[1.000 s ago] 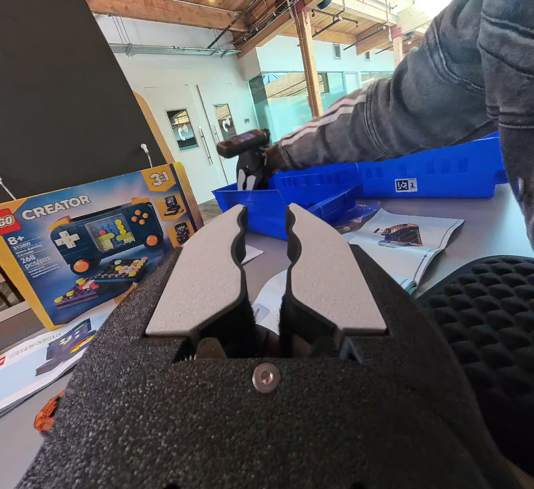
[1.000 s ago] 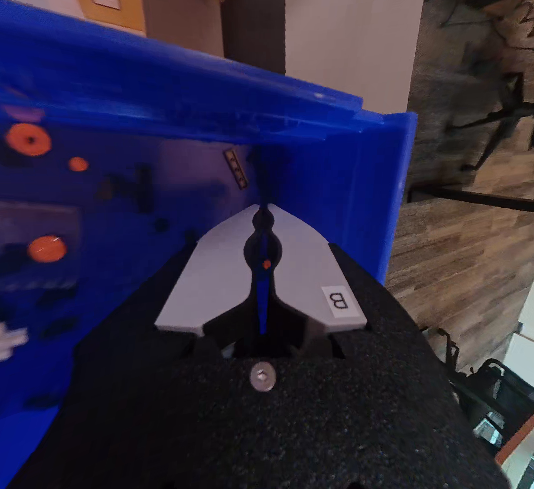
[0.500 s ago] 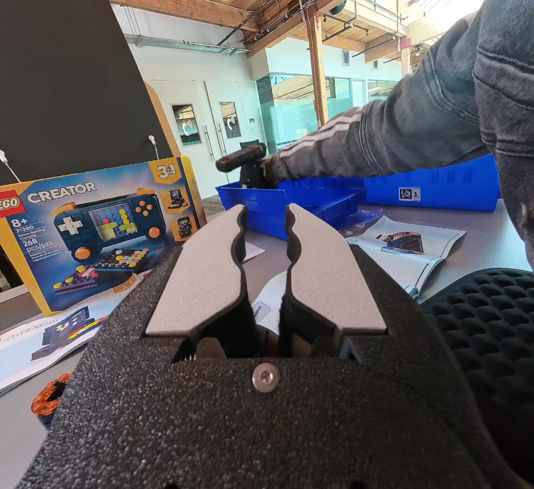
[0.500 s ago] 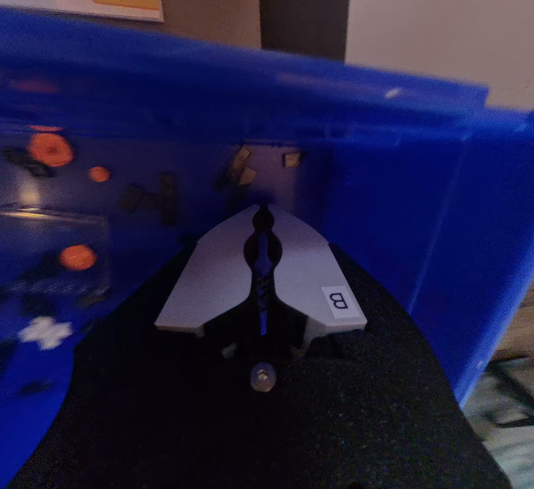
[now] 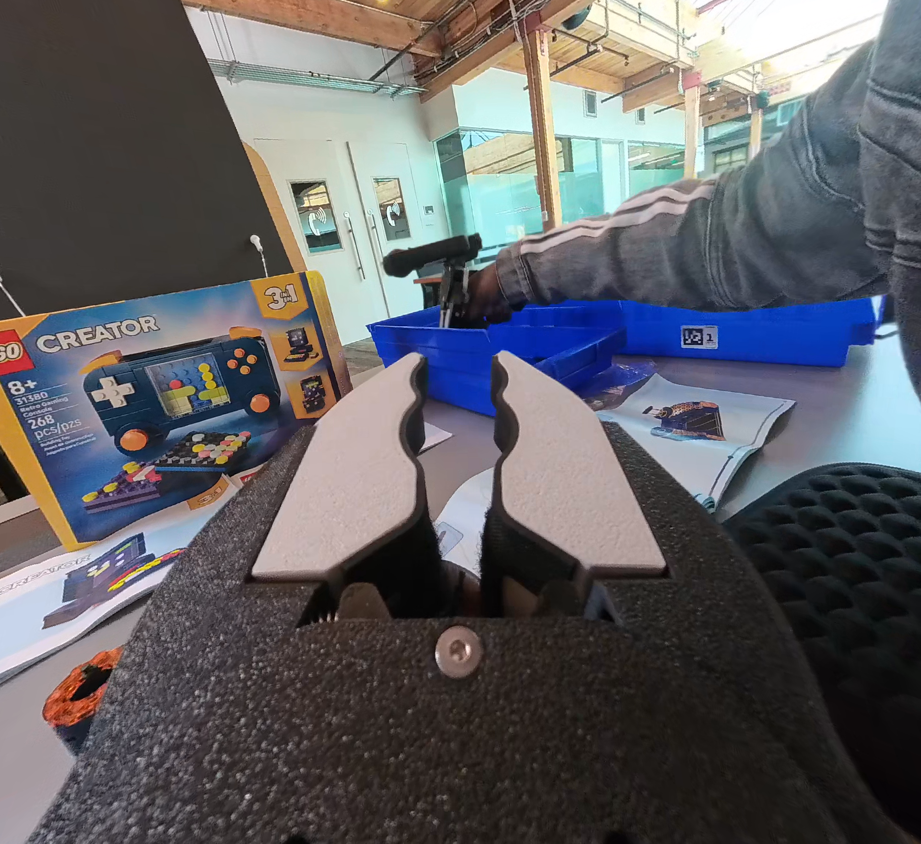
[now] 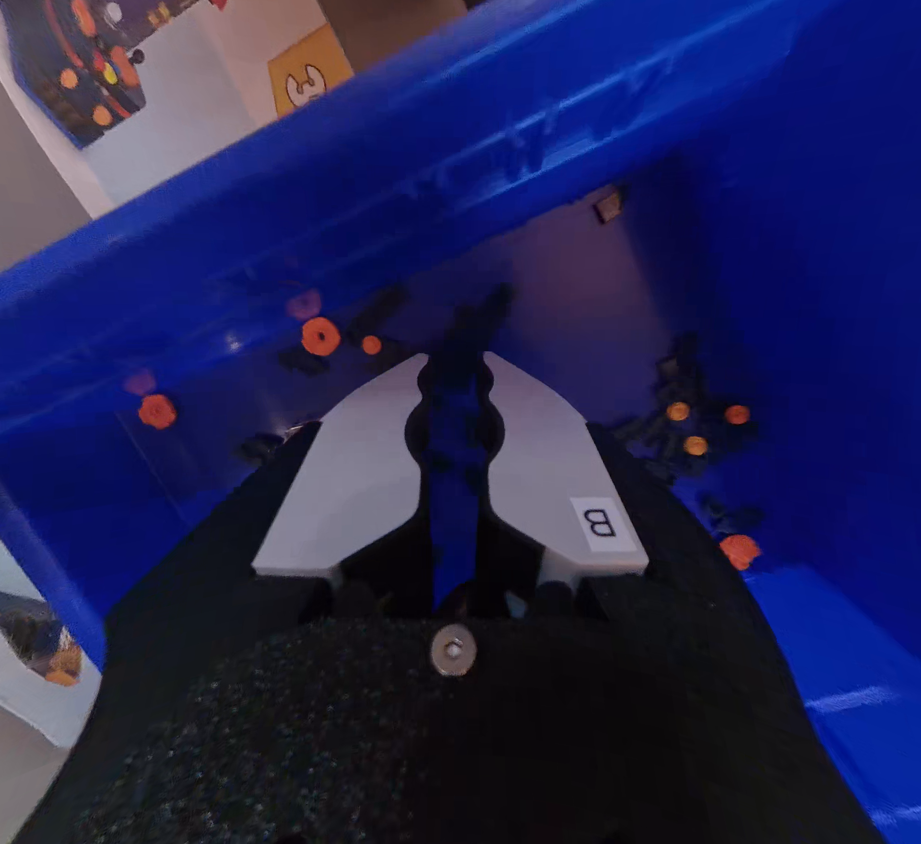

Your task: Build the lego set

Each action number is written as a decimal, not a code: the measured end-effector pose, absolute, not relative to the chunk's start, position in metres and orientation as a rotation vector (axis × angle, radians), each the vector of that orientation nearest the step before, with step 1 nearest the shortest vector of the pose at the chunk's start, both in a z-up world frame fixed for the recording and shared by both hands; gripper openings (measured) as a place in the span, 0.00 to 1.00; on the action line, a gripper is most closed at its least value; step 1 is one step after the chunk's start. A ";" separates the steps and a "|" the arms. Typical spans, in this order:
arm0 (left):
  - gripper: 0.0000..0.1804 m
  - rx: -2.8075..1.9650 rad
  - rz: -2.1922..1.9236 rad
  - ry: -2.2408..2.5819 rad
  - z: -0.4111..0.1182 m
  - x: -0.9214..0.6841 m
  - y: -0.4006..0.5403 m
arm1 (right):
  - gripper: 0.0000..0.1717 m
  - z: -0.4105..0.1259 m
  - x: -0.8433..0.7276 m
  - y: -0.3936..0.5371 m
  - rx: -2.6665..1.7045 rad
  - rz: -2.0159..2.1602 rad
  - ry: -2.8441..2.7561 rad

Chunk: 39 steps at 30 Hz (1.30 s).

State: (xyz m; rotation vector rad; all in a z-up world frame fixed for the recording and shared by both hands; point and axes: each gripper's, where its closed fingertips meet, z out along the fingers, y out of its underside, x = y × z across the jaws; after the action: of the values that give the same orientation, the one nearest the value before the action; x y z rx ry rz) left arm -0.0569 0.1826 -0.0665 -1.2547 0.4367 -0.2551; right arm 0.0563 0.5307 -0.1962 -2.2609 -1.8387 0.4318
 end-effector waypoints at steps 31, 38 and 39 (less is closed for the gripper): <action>0.12 -1.235 -0.198 0.413 -0.060 -0.064 0.180 | 0.04 -0.209 0.064 0.547 -2.224 0.203 -1.744; 0.12 -1.227 -0.161 0.328 -0.054 -0.079 0.180 | 0.04 -0.114 0.068 0.515 -2.028 0.222 -1.538; 0.12 -1.222 -0.162 0.319 -0.052 -0.080 0.180 | 0.04 -0.094 0.067 0.500 -1.977 0.254 -1.514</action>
State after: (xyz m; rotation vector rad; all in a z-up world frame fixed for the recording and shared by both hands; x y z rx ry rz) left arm -0.0802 0.1797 -0.0519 -1.2218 0.3189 -0.1623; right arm 0.0672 0.5002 -0.0936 -1.9772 -1.5141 0.2540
